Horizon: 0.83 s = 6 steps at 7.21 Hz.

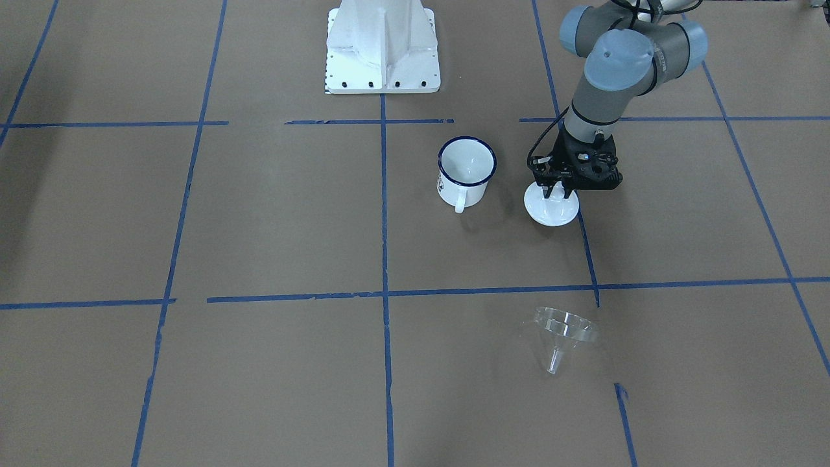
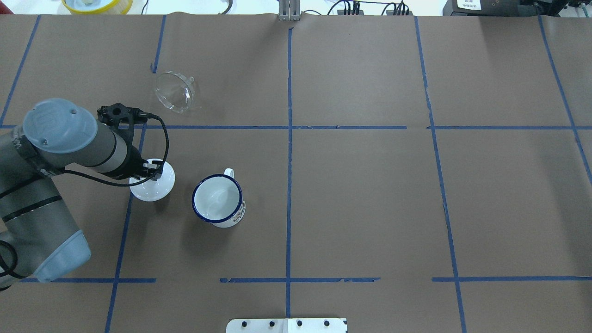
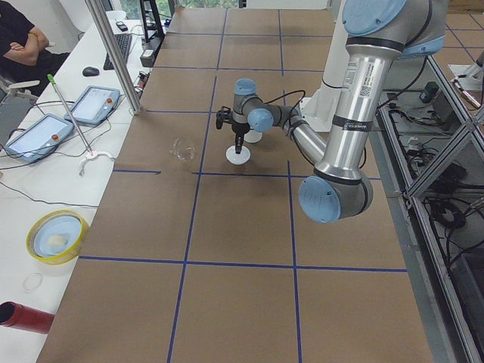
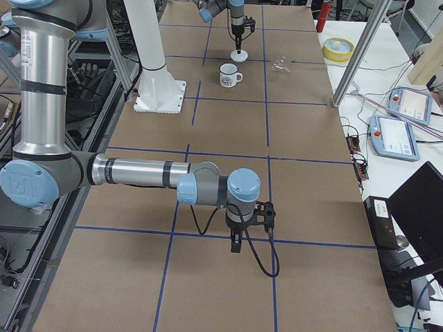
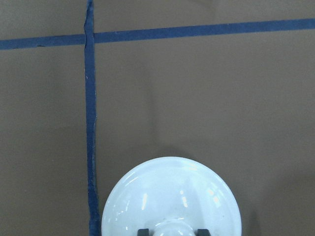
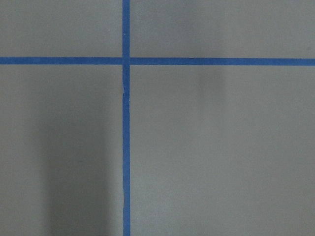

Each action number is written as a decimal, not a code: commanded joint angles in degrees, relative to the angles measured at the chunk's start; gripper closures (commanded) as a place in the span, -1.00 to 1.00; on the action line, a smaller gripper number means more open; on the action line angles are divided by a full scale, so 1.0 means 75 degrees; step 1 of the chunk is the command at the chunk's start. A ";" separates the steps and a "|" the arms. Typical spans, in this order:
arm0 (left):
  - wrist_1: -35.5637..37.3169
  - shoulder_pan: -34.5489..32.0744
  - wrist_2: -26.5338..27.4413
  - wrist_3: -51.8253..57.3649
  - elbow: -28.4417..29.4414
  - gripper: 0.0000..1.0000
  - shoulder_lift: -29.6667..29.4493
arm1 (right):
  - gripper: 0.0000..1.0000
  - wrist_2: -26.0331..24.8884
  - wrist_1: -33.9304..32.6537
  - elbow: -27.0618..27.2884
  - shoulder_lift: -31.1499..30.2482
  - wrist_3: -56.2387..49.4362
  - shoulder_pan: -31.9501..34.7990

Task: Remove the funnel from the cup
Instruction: 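Lift the white lid and place it onto the mug with the left gripper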

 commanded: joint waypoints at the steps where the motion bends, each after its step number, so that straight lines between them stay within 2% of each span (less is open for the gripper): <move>1: 0.1535 -0.0334 -0.0264 -0.0066 -0.0735 1.00 -0.0742 | -1.00 0.0000 0.0000 0.0003 0.0000 0.0000 0.0000; 3: 0.2952 -0.0395 -0.0372 -0.0554 -0.0831 1.00 -0.1843 | -1.00 0.0000 0.0000 0.0003 0.0000 0.0000 0.0000; 4: 0.2971 -0.0116 -0.0372 -0.1417 -0.0773 1.00 -0.2034 | -1.00 0.0000 0.0000 0.0003 0.0000 0.0000 0.0000; 5: 0.2959 0.0444 -0.0338 -0.1611 -0.0564 1.00 -0.2210 | -1.00 0.0000 0.0000 0.0003 0.0000 0.0000 0.0000; 6: 0.2924 0.0681 -0.0349 -0.1961 0.0007 1.00 -0.2745 | -1.00 0.0000 0.0000 0.0003 0.0000 0.0000 0.0000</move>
